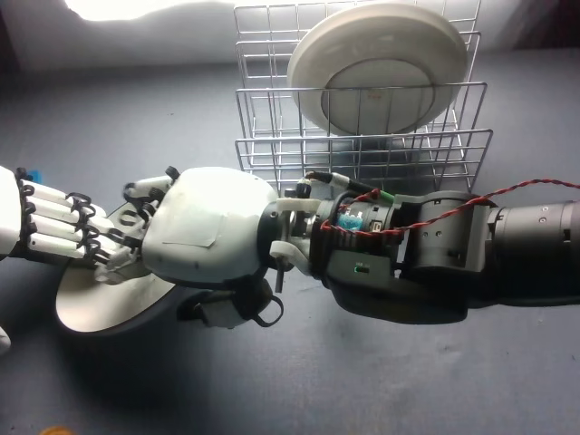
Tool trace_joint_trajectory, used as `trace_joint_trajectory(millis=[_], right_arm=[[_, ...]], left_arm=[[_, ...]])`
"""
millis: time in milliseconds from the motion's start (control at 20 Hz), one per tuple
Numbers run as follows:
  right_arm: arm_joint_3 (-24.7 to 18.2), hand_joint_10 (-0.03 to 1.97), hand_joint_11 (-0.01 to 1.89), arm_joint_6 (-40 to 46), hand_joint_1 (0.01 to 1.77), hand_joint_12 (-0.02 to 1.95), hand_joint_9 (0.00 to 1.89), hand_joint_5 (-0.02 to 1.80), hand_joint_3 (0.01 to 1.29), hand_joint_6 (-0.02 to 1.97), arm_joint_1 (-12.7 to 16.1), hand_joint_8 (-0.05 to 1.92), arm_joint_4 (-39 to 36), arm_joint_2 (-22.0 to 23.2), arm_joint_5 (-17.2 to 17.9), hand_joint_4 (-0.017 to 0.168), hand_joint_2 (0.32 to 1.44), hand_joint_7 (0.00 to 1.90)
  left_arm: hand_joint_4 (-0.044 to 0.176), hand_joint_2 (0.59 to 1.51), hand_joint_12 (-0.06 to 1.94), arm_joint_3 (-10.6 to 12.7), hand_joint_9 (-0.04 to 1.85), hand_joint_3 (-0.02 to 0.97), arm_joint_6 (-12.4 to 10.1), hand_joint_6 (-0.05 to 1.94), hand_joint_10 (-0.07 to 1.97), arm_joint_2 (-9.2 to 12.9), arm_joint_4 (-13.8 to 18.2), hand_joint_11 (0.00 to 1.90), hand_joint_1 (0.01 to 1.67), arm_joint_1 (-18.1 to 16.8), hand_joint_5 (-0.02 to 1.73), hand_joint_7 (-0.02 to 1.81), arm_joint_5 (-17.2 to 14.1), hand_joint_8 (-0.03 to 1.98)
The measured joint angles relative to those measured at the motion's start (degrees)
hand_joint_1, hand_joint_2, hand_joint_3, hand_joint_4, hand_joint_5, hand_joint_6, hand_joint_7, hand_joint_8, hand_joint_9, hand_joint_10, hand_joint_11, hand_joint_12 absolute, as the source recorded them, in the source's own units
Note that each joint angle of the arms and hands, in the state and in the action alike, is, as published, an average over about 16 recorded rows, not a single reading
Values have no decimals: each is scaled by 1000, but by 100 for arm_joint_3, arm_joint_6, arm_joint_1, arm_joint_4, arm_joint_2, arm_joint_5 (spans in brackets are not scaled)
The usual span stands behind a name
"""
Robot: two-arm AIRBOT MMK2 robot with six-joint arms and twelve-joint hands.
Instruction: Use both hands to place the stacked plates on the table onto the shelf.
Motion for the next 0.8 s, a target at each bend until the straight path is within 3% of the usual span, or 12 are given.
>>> trace_joint_trajectory(millis=[300, 800], right_arm=[[5, 187, 549, -44, 1062, 1222, 867, 710, 13, 423, -38, 259, -7, -7, 128, 3, 1097, 811], [10, 112, 958, -78, 1127, 1064, 1268, 937, 14, 827, -53, 621, -19, 0, 311, 9, 1008, 1073]], left_arm=[[-11, 1109, -12, -1, -21, 11, -3, -28, -35, -4, -6, 16, 14, -1, -8, 19, -6, -6], [-8, 1106, -11, 20, -17, 11, -36, -12, -32, -19, 57, 16, 14, -141, -5, 19, -43, -7]])
